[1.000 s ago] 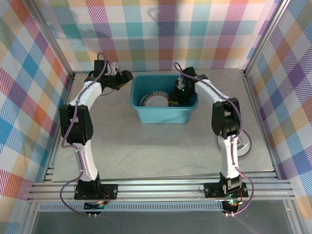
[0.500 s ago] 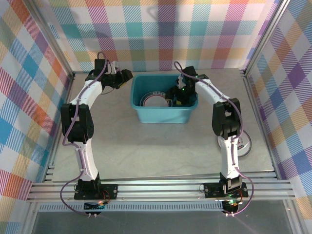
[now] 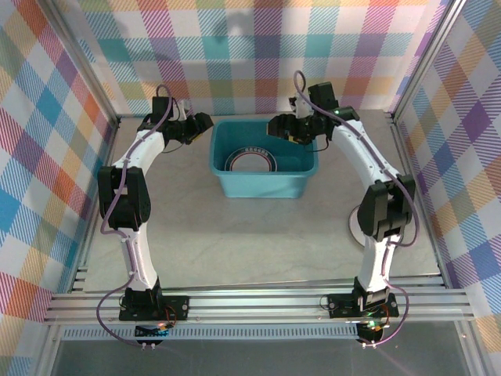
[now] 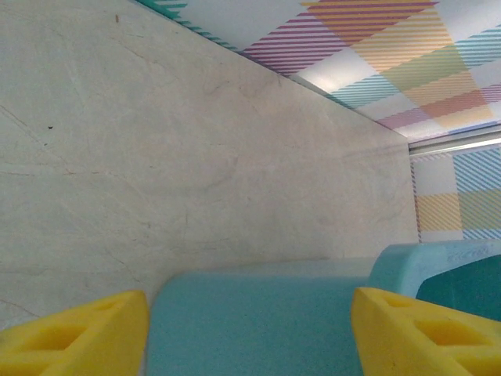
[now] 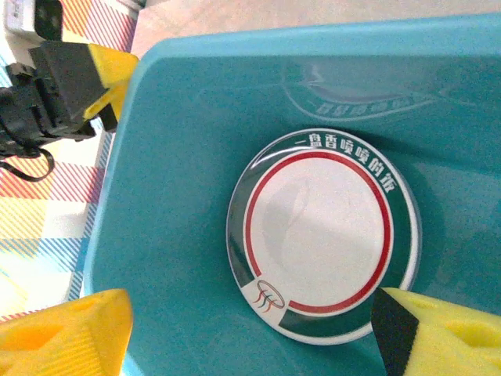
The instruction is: Place the plates into the plastic bin on the countertop
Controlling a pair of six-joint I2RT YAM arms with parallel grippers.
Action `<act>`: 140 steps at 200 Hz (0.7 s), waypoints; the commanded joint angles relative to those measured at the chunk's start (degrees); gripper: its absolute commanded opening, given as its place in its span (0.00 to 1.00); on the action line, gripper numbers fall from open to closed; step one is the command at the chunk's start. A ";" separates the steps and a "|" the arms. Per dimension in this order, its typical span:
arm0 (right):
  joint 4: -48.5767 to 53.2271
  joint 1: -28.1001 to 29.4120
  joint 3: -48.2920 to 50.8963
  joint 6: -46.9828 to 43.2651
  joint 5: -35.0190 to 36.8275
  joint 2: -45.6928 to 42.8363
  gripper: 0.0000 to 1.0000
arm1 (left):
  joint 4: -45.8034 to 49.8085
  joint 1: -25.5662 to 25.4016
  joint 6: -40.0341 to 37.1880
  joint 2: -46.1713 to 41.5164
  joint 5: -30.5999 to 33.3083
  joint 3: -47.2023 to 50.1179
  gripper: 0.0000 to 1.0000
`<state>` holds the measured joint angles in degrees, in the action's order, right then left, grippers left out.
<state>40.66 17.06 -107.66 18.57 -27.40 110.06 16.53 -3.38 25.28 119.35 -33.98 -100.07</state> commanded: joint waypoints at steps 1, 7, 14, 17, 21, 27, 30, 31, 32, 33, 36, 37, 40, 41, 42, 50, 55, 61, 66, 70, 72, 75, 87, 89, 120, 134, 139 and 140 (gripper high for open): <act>-1.46 -3.56 4.53 -0.77 3.26 -6.95 0.81 | -2.32 -0.84 -0.06 -3.59 -0.39 1.35 0.69; -1.06 -4.30 6.06 -0.83 5.27 -8.76 0.84 | -2.45 -0.89 -0.14 -3.86 -0.45 1.46 0.69; -0.31 -5.31 7.74 -0.95 7.98 -10.67 0.86 | -2.51 -1.02 -0.22 -4.10 -0.39 1.69 0.69; 0.21 -5.81 8.50 -0.87 9.15 -11.68 0.86 | -2.52 -1.02 -0.23 -4.21 -0.29 1.78 0.69; 0.95 -6.49 9.52 -0.78 10.63 -12.76 0.87 | -2.50 -1.02 -0.24 -4.33 -0.22 1.93 0.69; 1.97 -7.94 11.34 -0.29 12.39 -14.64 0.87 | -2.52 -1.10 -0.22 -4.61 -0.13 2.19 0.69; 2.30 -8.71 12.45 -0.03 12.98 -15.54 0.87 | -2.56 -1.17 -0.23 -4.77 -0.06 2.34 0.69; 2.40 -8.97 12.81 0.10 13.16 -15.95 0.87 | -2.56 -1.18 -0.23 -4.80 -0.05 2.43 0.69; 2.44 -9.24 13.21 0.17 13.42 -16.29 0.87 | -2.56 -1.19 -0.23 -4.86 -0.04 2.51 0.69; 2.44 -9.24 13.21 0.17 13.42 -16.29 0.87 | -2.60 -1.19 -0.23 -4.89 0.00 2.56 0.69; 2.62 -10.42 14.96 0.72 14.11 -17.76 0.88 | -2.64 -1.23 -0.23 -5.11 0.17 2.84 0.69; 2.64 -10.71 15.43 0.88 14.29 -18.16 0.88 | -2.69 -1.25 -0.23 -5.19 0.20 2.94 0.69; 2.59 -11.59 16.92 1.33 14.86 -19.32 0.88 | -2.79 -1.30 -0.25 -5.44 0.34 3.21 0.69; 2.58 -11.95 17.42 1.45 15.02 -19.73 0.89 | -2.85 -1.29 -0.24 -5.53 0.42 3.35 0.69; 2.54 -12.22 17.93 1.59 15.19 -20.16 0.89 | -2.88 -1.33 -0.23 -5.62 0.45 3.46 0.69; 1.76 -14.90 22.27 2.69 15.70 -23.58 0.90 | -3.40 -1.37 -0.23 -6.22 0.78 4.42 0.69; 1.12 -16.62 25.16 3.10 15.91 -25.70 0.91 | -3.72 -1.44 -0.15 -6.67 0.92 4.95 0.69; 0.79 -18.49 28.42 3.65 16.70 -28.04 0.92 | -3.95 -1.46 -0.06 -7.07 1.06 5.58 0.69; 0.99 -20.10 30.88 4.26 17.64 -29.71 0.94 | -4.20 -1.53 -0.03 -7.40 1.18 6.09 0.69; 1.35 -21.42 32.68 4.48 18.15 -31.02 0.95 | -4.43 -1.59 0.14 -7.65 1.18 6.51 0.69; 1.48 -22.10 33.61 4.49 18.34 -31.57 0.96 | -4.54 -1.58 0.15 -7.82 1.19 6.68 0.69; 1.75 -22.95 34.97 4.54 18.64 -32.32 0.96 | -4.77 -1.55 0.25 -7.89 1.19 7.03 0.69; 3.20 -27.16 39.67 4.98 19.60 -34.81 0.98 | -5.26 -1.70 0.43 -8.50 1.19 7.97 0.69; 3.33 -27.74 40.52 4.92 19.71 -35.13 0.98 | -5.34 -1.72 0.46 -8.56 1.19 8.07 0.69; 1.69 -39.00 52.58 5.18 16.94 -39.56 0.99 | -5.68 -2.30 0.29 -9.17 1.19 9.16 0.69; 0.20 -43.76 56.63 5.01 14.87 -40.35 0.99 | -6.06 -2.62 0.30 -9.44 1.33 9.74 0.69; -0.32 -45.24 57.56 4.70 14.36 -40.32 0.99 | -6.23 -2.72 0.38 -9.63 1.40 9.99 0.69; -0.41 -45.47 57.78 4.67 14.28 -40.30 0.99 | -6.28 -2.70 0.38 -9.65 1.38 9.99 0.69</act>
<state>41.60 -22.37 -54.35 23.03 -10.07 71.55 12.73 -5.56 25.67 112.42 -32.47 -91.70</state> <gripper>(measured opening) 0.991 0.688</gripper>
